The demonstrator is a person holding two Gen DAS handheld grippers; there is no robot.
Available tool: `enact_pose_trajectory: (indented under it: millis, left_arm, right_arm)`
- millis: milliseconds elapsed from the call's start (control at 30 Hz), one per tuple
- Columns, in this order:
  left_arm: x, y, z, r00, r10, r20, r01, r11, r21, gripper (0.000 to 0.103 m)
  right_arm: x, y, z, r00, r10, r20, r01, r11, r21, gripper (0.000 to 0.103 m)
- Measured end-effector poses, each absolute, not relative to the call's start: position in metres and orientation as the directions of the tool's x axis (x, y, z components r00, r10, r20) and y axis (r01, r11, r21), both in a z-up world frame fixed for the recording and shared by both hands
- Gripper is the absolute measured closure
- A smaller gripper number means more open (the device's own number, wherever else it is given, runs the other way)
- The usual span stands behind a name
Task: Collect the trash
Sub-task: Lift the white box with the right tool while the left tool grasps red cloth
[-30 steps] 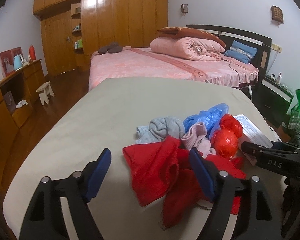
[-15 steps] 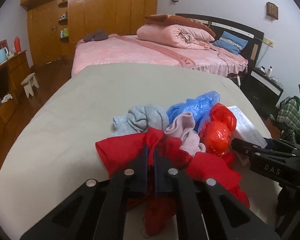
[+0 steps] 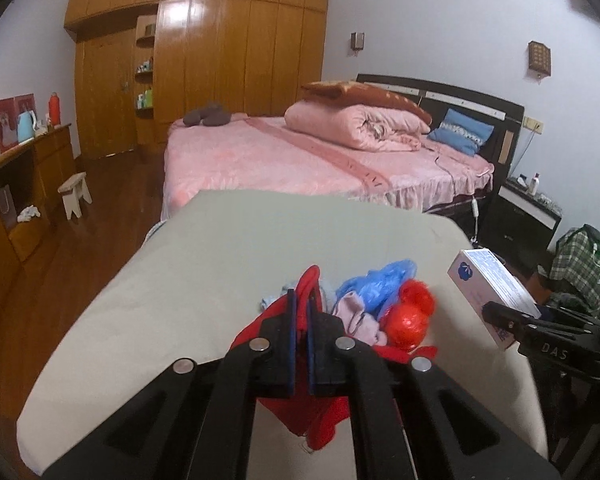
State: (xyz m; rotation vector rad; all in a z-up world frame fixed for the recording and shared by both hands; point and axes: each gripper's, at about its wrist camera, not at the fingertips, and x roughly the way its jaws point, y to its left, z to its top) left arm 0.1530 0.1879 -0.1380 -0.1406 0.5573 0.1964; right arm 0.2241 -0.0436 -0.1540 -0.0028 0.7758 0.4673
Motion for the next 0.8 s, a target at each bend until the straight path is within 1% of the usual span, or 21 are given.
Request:
enact_pose_trajectory:
  millis: [333, 800]
  left_arm:
    - [0.131, 0.166, -0.097, 0.877, 0.113, -0.468, -0.181, 0.978, -0.102, 0.099]
    - [0.121, 0.114, -0.05, 0.925, 0.024, -0.379, -0.076, 0.99, -0.122, 0.099]
  right_arm:
    - [0.196, -0.065, -0.108, 0.661, 0.427, -0.617, -0.422, 0.892, 0.165, 0.048]
    - [0.171, -0.111, -0.067, 0.728, 0.408, -0.551, -0.386, 0.908, 0.162, 0.048]
